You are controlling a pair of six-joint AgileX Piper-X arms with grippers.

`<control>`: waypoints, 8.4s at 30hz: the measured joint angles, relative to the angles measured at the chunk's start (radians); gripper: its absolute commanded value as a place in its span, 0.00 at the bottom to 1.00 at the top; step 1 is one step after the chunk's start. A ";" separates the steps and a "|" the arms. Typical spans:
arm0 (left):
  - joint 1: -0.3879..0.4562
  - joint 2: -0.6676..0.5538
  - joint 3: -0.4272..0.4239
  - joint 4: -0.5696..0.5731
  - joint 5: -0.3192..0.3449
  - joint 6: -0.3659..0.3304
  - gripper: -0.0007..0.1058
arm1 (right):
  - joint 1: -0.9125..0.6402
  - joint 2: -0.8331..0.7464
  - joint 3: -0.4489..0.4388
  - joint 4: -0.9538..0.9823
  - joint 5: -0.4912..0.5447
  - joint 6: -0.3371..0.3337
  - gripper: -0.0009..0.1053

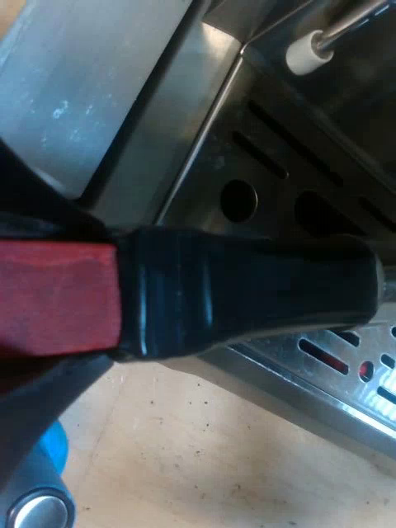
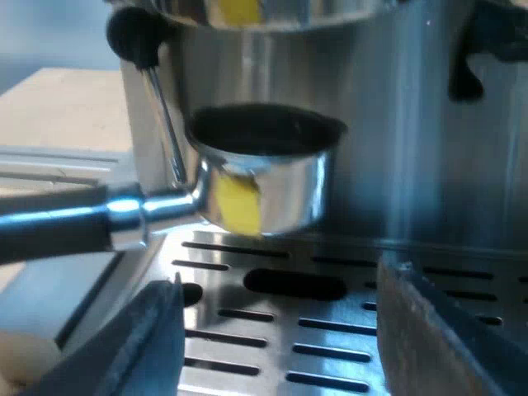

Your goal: Put the handle in the coffee machine

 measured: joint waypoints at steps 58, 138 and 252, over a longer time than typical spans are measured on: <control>-0.006 -0.033 -0.086 -0.044 0.022 -0.071 0.01 | -0.030 0.121 -0.002 -0.370 -0.066 -0.287 0.43; -0.018 -0.035 -0.113 0.007 0.101 -0.123 0.01 | -0.248 0.400 -0.231 -0.549 -0.117 -0.348 0.27; -0.255 -0.104 -0.166 0.348 -0.258 0.039 0.01 | -0.241 0.419 -0.277 -0.646 0.015 -0.485 0.27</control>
